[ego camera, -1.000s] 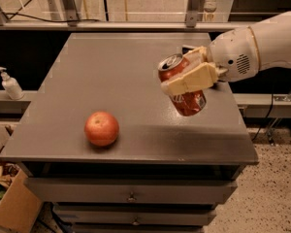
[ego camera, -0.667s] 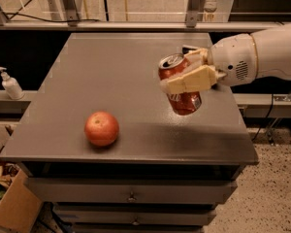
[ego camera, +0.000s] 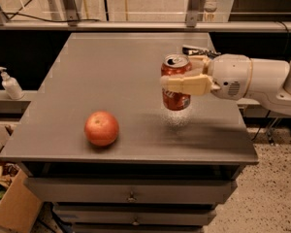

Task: Place coke can upright

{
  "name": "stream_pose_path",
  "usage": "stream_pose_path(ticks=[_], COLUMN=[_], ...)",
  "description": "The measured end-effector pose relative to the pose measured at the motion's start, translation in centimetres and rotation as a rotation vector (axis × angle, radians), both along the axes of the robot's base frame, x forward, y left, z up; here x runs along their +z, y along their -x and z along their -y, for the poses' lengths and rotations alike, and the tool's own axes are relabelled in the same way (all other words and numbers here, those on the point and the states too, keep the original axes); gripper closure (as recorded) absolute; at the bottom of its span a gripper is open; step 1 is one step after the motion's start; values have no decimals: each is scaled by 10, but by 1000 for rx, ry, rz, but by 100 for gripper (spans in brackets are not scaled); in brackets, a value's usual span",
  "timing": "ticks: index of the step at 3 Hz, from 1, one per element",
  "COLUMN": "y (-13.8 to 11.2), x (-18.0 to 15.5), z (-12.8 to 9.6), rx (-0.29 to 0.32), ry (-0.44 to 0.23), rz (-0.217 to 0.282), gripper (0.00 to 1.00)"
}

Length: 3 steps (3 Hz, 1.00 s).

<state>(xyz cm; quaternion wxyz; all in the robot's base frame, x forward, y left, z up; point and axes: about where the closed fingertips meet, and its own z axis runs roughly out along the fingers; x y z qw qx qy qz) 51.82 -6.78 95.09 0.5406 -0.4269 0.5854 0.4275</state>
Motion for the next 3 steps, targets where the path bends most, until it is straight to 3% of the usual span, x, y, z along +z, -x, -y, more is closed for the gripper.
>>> stream_pose_path(ticks=[1,2,3], y=[-10,-10,-10], x=[-11,-11,-17], z=[4,3,-6], rx=[-18,-17,25], ry=[-24,-22,0], rz=[52,58,77], gripper=[100,100,100])
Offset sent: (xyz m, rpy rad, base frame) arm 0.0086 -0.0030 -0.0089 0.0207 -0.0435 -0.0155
